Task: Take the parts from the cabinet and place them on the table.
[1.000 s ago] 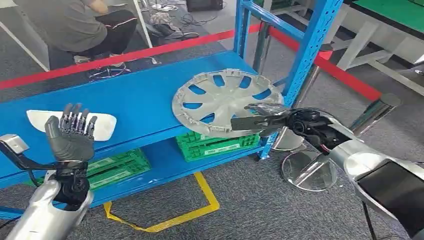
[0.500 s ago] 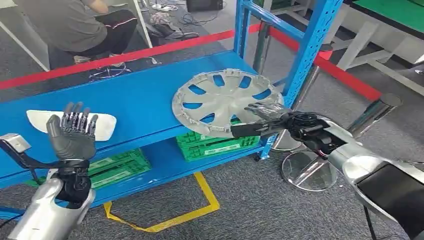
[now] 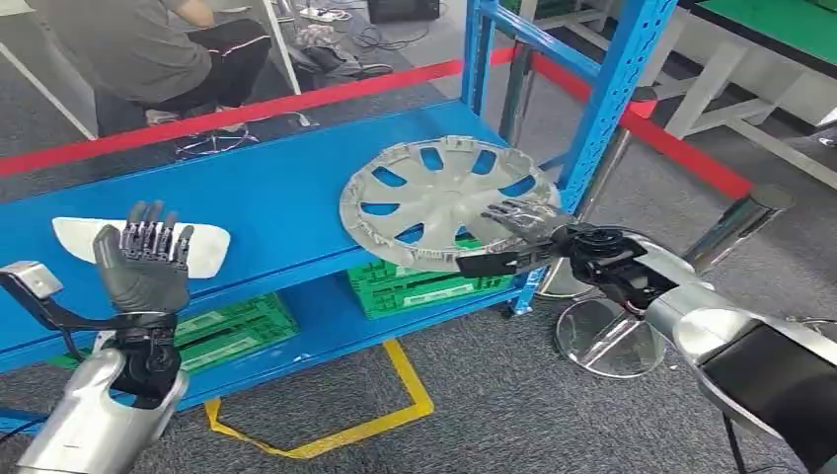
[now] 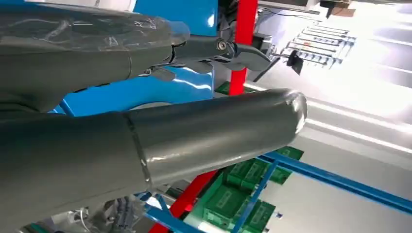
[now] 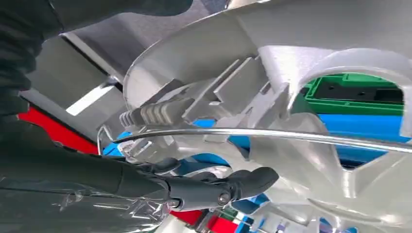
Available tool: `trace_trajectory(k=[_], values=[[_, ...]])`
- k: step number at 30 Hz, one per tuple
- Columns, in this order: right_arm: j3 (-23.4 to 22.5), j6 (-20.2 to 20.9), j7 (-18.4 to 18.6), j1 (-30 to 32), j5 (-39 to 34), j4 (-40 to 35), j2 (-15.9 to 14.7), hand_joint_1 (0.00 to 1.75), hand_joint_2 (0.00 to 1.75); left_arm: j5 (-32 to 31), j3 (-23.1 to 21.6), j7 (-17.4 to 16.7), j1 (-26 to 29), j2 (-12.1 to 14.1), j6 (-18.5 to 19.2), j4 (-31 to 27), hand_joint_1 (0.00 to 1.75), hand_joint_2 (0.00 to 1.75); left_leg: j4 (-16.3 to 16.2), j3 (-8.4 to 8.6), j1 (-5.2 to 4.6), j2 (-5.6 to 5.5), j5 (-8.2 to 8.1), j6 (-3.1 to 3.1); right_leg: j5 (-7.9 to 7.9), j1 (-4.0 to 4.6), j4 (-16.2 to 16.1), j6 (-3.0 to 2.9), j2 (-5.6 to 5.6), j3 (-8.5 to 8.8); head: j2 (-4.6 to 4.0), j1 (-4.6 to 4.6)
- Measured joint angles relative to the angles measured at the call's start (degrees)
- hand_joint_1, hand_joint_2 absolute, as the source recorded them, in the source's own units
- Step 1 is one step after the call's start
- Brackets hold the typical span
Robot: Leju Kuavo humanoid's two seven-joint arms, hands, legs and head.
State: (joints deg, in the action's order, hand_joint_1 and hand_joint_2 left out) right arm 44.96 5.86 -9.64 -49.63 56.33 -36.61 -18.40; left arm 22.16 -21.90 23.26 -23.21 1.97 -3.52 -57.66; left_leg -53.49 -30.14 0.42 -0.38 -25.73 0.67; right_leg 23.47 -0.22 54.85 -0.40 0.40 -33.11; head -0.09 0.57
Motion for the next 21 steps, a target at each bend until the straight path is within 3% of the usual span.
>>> trace_trajectory(k=[12, 21], values=[[0.3, -5.2, -1.6, 0.0, 2.7, 2.2, 0.1, 0.00, 1.75, 0.3, 0.0, 0.4, -0.1, 0.0, -0.1, 0.4, 0.00, 0.00, 0.0, 0.00, 0.00, 0.00, 0.00, 0.00, 0.00, 0.00, 0.0, 0.00, 0.00, 0.01, 0.00, 0.02], [0.3, -6.0, -2.0, 0.0, 2.7, 3.3, 0.1, 0.00, 1.75, 0.4, 0.0, 0.4, -0.1, 0.0, -0.3, 0.4, 0.00, 0.00, 0.0, -0.01, 0.00, 0.00, 0.00, 0.00, 0.00, 0.00, 0.0, 0.00, 0.00, 0.01, 0.00, 0.00]])
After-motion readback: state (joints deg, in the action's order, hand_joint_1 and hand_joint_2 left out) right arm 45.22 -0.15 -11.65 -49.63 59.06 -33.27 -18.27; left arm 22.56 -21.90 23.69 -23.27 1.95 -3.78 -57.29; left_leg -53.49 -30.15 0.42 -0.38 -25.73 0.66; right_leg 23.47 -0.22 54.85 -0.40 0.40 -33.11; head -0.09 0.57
